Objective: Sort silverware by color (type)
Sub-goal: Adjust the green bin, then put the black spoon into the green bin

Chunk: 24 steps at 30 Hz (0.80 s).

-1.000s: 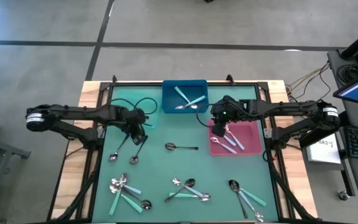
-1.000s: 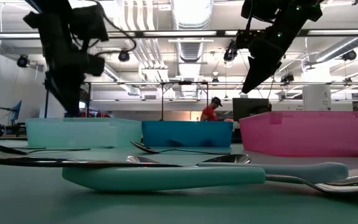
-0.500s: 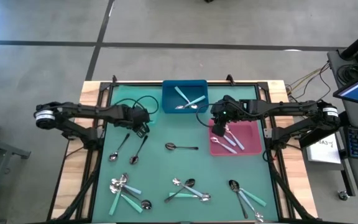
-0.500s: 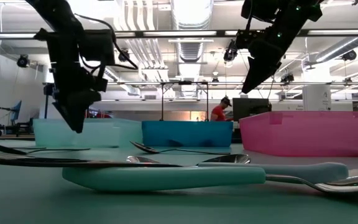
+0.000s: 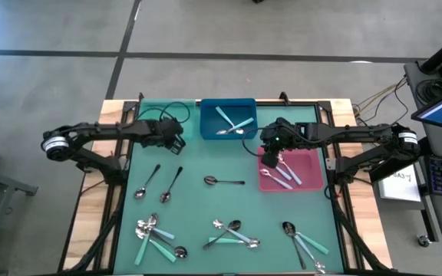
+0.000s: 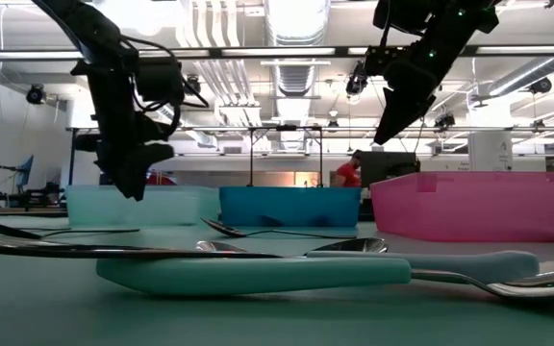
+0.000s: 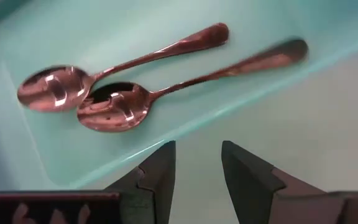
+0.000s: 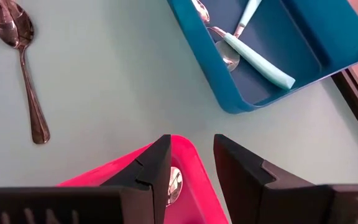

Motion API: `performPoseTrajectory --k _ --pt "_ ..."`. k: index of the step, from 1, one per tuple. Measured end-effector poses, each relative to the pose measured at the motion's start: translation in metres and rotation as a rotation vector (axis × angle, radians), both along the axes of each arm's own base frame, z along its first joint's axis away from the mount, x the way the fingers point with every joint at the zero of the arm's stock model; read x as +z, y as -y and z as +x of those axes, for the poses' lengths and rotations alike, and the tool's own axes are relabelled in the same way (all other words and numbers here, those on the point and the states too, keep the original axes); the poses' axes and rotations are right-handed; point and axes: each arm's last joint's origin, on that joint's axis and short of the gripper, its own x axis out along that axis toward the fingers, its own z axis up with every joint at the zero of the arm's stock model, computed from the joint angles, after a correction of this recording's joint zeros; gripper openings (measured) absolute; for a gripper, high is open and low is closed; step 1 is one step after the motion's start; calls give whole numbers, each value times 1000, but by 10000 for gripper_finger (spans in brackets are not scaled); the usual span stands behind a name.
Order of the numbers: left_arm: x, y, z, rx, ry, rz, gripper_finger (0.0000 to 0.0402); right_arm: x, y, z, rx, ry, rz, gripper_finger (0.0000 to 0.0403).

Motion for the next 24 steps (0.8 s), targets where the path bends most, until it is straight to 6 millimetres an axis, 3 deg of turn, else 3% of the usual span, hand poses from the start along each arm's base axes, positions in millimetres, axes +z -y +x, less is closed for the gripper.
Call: performPoseTrajectory --k 4,8,16,24 --pt "0 0 -2 -17 3 -44 116 0 0 0 -9 -2 7 112" --pt "4 14 -5 -83 17 -177 116 -1 0 -1 -10 -11 9 112" --pt "23 67 -30 -61 -72 -323 116 -1 0 -1 1 -14 3 112" --pt "20 115 -46 -35 -104 -453 116 -1 0 -1 2 -14 1 112"
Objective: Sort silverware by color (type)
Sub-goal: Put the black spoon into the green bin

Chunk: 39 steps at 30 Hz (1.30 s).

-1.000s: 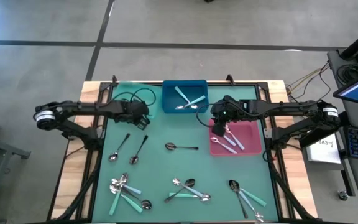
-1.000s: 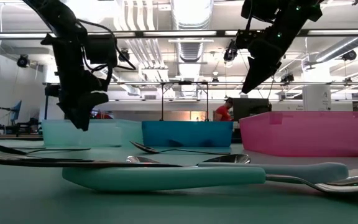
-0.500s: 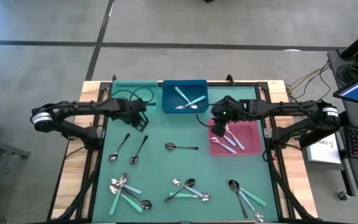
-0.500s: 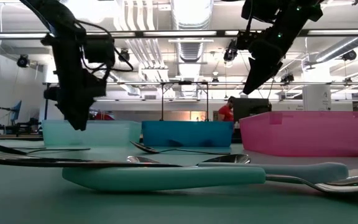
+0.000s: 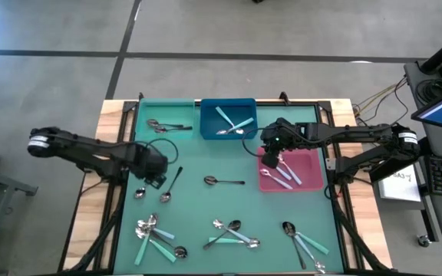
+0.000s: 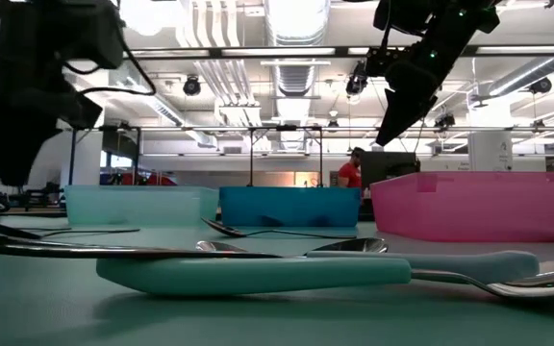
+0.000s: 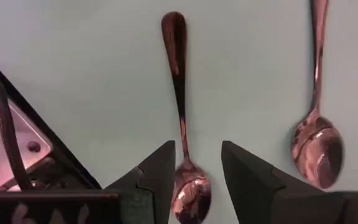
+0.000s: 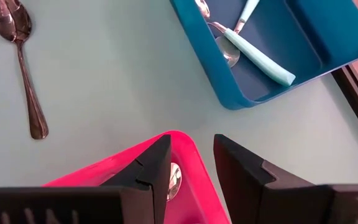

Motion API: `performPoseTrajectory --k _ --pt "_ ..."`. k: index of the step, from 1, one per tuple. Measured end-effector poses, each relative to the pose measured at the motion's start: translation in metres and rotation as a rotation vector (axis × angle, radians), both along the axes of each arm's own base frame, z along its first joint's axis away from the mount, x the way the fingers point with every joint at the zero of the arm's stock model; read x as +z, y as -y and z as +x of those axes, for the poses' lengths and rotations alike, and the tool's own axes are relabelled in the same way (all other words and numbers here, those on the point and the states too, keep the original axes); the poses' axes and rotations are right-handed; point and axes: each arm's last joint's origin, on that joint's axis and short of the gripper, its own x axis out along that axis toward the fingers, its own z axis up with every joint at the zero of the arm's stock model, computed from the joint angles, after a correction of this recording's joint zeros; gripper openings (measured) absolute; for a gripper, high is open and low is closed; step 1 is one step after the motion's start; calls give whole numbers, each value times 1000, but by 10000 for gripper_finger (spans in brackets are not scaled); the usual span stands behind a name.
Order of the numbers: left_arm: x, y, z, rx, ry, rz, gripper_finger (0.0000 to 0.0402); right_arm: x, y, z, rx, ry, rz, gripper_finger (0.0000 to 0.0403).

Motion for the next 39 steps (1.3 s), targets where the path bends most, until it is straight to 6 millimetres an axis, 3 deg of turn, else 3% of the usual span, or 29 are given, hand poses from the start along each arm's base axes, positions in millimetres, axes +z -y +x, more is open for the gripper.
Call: performPoseTrajectory --k 4,27,39 --pt "-7 9 2 0 -7 -2 116 0 0 0 0 3 0 112" --pt "-54 11 19 17 -206 48 112 1 0 1 -9 14 4 112" --pt "-67 12 27 6 -243 31 7 0 0 1 -11 14 6 112"
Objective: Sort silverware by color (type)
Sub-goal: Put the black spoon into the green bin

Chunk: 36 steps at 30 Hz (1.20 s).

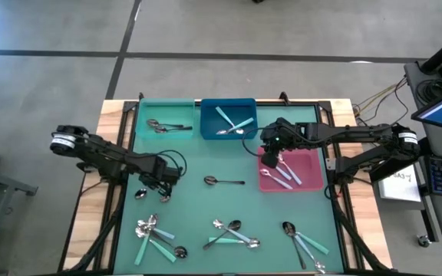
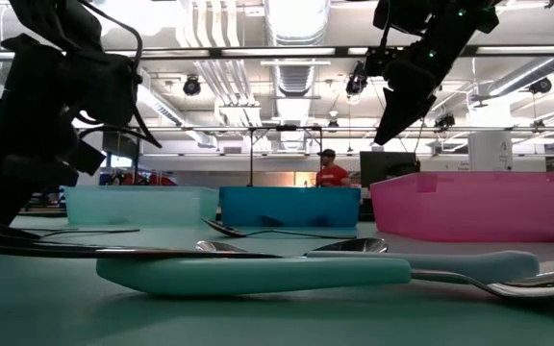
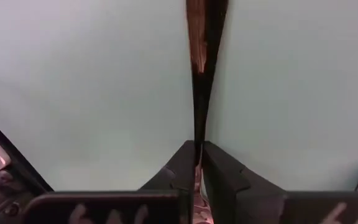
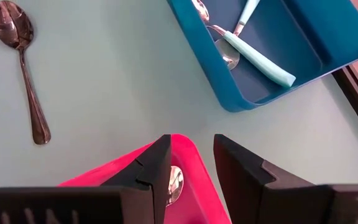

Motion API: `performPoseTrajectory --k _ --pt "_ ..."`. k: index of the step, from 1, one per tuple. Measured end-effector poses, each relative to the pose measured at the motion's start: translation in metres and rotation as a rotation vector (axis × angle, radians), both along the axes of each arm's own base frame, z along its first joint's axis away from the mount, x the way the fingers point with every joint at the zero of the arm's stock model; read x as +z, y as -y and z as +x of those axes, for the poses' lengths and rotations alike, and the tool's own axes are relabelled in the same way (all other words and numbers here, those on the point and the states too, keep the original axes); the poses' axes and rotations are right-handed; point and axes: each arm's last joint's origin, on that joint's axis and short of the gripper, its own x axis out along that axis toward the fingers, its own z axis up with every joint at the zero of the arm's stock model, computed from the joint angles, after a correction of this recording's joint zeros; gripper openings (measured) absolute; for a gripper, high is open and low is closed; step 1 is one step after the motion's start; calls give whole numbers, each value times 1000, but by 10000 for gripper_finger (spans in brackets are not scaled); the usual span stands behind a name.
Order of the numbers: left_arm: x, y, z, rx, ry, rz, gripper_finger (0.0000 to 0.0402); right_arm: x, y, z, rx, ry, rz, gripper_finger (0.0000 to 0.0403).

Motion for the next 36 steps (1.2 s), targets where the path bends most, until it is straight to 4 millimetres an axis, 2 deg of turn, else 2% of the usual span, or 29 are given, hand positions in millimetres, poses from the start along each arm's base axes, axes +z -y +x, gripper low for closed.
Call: performPoseTrajectory --k 6,9,11,14,19,23,28,31,36 --pt "11 0 9 -19 66 17 4 0 0 0 1 0 -1 112" --pt "26 0 27 -46 210 63 3 0 0 0 1 2 -1 112" --pt "32 -1 27 -65 196 85 2 0 0 0 1 2 -1 112" --pt "47 -3 40 -86 287 128 2 0 0 0 2 3 -2 112" --pt "70 -18 55 -139 342 260 1 0 0 0 2 5 -2 112" --pt "93 -43 66 -191 358 391 1 0 0 1 2 9 -3 112" --pt "123 -90 73 -216 339 529 1 1 0 1 2 12 -4 112" --pt "137 -122 70 -199 338 576 0 1 0 1 2 12 -4 112" --pt "147 -173 54 -142 312 649 0 1 0 1 3 12 -3 112"
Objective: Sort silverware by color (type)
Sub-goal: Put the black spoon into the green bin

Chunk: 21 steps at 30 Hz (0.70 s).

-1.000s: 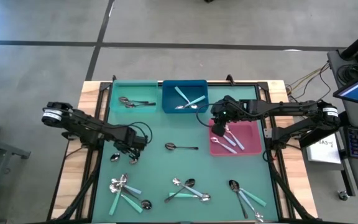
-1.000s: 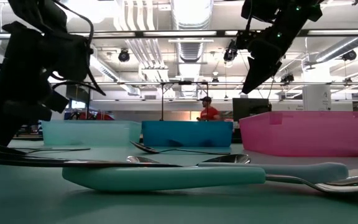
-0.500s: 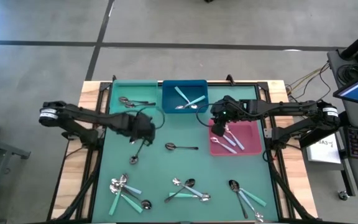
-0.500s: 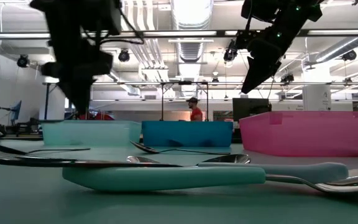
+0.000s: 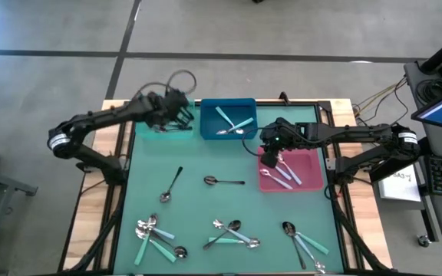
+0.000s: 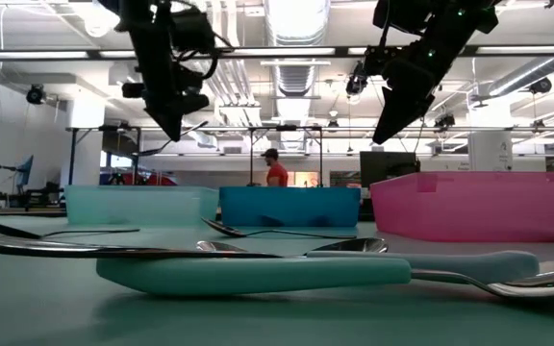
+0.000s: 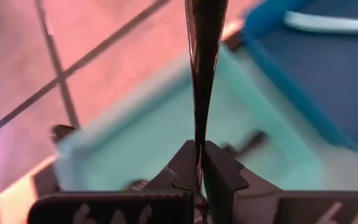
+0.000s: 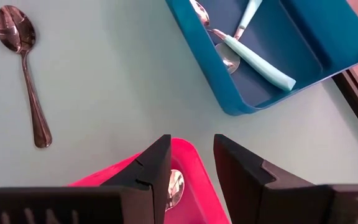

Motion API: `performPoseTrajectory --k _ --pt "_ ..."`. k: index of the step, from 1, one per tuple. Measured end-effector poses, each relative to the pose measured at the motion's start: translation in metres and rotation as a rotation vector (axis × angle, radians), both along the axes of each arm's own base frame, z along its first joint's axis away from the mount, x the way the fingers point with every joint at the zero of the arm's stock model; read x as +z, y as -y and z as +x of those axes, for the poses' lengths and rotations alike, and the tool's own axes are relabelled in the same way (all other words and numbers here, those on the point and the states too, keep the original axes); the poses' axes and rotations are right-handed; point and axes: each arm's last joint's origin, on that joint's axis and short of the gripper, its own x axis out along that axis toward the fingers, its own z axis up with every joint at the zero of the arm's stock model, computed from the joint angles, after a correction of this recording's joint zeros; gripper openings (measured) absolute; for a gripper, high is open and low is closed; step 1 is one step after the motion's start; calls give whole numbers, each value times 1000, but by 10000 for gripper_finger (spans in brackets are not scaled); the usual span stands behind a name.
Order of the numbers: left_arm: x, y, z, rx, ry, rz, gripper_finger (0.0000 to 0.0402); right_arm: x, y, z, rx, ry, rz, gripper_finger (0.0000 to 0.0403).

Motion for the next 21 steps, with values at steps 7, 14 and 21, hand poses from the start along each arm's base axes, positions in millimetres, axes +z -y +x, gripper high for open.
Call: performPoseTrajectory --k 7,14,21 --pt "-12 -42 -27 46 -137 -18 0 1 0 1 0 11 -2 112" --pt "-41 -59 -27 37 -270 -108 0 1 0 1 0 13 -2 112" --pt "-77 -68 -17 25 -368 -197 4 1 0 1 0 14 -3 112"
